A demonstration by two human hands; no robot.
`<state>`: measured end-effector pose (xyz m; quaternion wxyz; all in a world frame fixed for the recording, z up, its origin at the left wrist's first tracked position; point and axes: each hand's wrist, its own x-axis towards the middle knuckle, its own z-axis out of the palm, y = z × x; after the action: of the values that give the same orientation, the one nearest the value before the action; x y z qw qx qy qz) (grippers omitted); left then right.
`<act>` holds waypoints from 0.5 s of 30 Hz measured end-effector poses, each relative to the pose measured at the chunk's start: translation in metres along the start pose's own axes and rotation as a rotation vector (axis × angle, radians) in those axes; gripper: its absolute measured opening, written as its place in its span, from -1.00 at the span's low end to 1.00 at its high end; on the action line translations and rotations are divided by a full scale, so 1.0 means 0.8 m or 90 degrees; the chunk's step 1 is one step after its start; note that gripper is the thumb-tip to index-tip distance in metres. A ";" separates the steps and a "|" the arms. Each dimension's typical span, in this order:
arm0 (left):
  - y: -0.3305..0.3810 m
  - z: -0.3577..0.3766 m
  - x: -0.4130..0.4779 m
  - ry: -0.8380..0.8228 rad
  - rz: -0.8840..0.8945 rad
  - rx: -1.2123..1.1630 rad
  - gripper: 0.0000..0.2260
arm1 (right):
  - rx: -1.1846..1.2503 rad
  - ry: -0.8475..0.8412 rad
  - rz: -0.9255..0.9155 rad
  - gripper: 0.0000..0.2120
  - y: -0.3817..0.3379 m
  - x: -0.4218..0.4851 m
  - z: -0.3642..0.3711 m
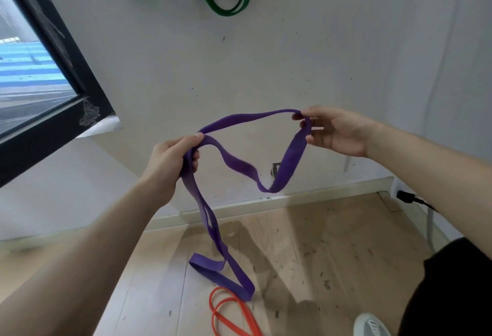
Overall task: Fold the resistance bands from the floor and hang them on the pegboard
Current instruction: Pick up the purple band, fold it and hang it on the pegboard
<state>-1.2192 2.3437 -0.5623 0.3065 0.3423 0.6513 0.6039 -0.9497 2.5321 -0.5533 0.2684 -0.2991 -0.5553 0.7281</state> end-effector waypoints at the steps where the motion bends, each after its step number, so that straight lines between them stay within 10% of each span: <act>1: 0.000 0.001 0.000 0.001 -0.001 0.000 -0.81 | 0.037 0.006 -0.001 -0.89 -0.001 0.000 0.000; 6: 0.001 0.001 0.000 -0.002 0.000 -0.006 -0.80 | -0.031 -0.033 -0.060 -0.94 0.001 0.002 0.004; 15: -0.001 -0.005 0.001 -0.009 0.012 0.001 -0.82 | -0.588 0.040 -0.100 -0.71 0.020 0.018 -0.016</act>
<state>-1.2232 2.3421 -0.5625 0.3051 0.3529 0.6467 0.6035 -0.9510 2.5465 -0.5734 0.1784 -0.3663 -0.8339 0.3724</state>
